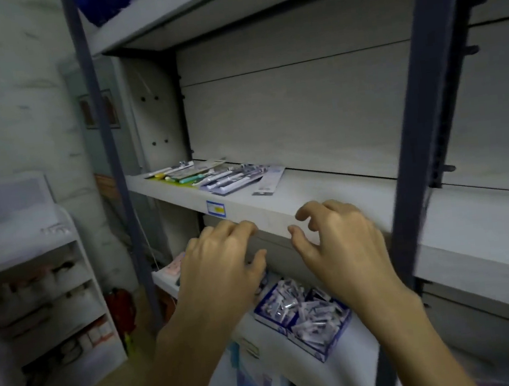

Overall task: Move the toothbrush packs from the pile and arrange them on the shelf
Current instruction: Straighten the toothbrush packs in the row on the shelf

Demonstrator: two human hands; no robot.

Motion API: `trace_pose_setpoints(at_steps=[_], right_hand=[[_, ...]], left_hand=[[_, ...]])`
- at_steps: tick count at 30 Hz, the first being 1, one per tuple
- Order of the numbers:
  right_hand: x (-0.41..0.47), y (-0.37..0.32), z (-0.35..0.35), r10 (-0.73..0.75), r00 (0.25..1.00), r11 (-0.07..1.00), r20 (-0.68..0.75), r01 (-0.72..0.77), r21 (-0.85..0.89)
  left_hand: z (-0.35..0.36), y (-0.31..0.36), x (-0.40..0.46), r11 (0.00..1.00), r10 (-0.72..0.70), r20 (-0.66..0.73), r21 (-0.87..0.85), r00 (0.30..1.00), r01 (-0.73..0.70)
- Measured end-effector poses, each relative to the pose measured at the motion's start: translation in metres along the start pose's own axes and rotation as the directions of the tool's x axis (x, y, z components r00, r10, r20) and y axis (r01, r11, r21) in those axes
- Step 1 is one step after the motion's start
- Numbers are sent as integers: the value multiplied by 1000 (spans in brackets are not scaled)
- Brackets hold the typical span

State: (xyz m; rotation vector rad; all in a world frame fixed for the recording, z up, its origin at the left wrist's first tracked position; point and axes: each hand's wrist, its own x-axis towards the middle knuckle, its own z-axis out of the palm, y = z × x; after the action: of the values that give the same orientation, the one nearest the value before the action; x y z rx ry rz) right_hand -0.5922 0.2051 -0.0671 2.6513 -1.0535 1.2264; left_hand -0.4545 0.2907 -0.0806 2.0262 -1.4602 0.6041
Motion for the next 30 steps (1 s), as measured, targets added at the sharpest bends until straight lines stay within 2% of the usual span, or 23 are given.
trace_pose_setpoints(at_steps=[10,18,24,30], right_hand=[[82,-61,112,-9,1000,1000,14,9,-19],[144,-125,198,58,998,996,-4,-58,-62],[178,-143,239,200,978,972,-68,-206,-112],[203,-123,255,316,941,918,-123,-336,-212]], left_hand=[[35,-132,60,999,-26,-7,-26,1000,26],[44,-251,115,995,1,41,-96,999,3],[62,-307,162,979,105,35,-177,994,-97],[105,-314,207,934,235,94,-299,967,-197]])
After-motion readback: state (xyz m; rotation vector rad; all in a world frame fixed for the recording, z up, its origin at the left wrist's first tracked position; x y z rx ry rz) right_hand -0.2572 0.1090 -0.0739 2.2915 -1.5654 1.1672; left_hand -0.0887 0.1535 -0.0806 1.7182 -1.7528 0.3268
